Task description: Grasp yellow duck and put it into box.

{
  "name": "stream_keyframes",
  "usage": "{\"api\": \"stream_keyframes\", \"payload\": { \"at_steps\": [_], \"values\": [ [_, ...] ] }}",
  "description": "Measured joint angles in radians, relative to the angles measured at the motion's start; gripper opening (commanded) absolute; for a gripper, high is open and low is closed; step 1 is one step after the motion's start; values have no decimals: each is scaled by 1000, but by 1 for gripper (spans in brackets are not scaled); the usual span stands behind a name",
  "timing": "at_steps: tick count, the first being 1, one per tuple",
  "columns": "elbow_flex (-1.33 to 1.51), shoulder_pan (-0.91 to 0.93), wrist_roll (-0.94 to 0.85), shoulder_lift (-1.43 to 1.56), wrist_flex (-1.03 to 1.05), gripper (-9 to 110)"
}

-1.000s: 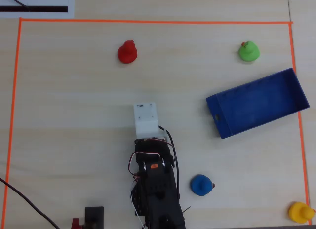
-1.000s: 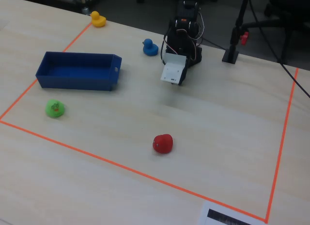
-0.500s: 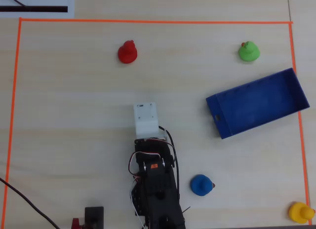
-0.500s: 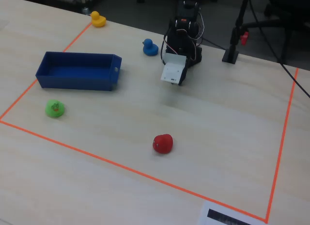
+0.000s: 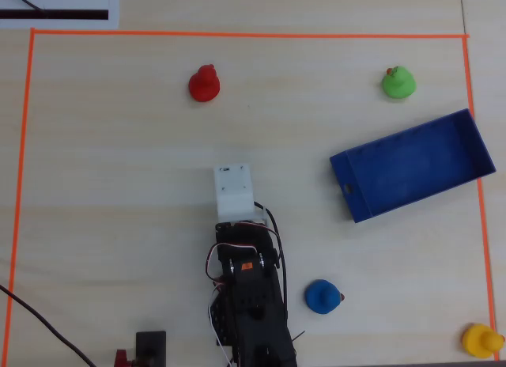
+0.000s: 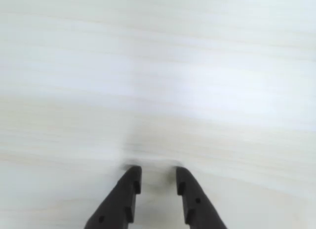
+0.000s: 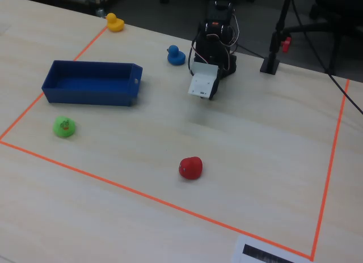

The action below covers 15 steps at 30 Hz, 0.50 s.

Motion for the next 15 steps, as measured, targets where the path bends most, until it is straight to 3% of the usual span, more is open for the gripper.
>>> {"api": "stream_keyframes", "payload": {
  "at_steps": [15],
  "values": [
    [-25, -3, 51, 2, 14, 8]
  ]
}}
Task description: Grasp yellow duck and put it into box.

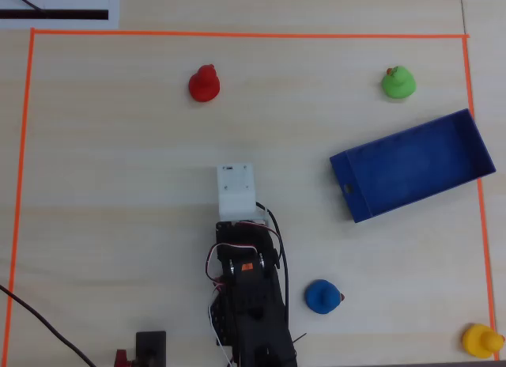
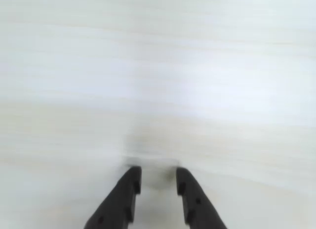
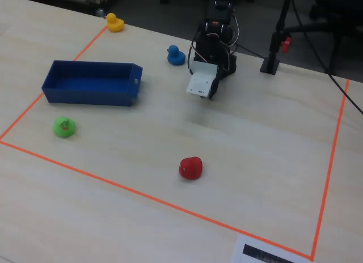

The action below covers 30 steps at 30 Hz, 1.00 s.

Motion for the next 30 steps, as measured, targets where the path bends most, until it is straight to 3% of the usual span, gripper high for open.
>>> {"api": "stream_keyframes", "payload": {
  "at_steps": [6, 20, 24, 27, 30],
  "values": [
    [-187, 17, 60, -2, 83, 10],
    [-528, 307, 109, -12, 83, 12],
    [-652, 359, 135, -147, 84, 12],
    [-808, 414, 183, -327, 84, 2],
    [-974, 492, 196, -514, 54, 0]
  ]
}}
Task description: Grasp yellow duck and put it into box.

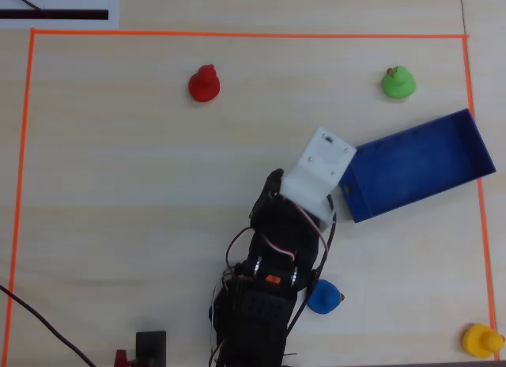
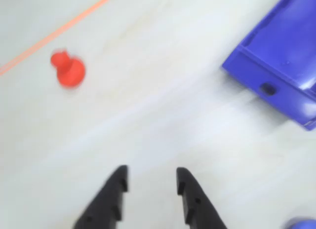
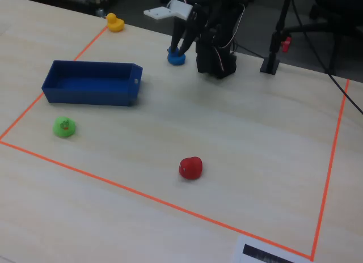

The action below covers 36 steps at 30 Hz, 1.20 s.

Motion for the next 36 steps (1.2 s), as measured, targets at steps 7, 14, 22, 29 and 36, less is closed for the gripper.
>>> {"api": "stream_keyframes", "payload": {
  "at_steps": [7, 14, 22, 29, 36],
  "values": [
    [-86, 305, -38, -241, -373, 14],
    [-77, 664, -114, -439, -699, 17],
    [-135, 1017, -120, -719, -907, 23],
    [-91, 1252, -236, -833, -1123, 27],
    [-2, 1385, -391, -882, -1308, 29]
  ]
}}
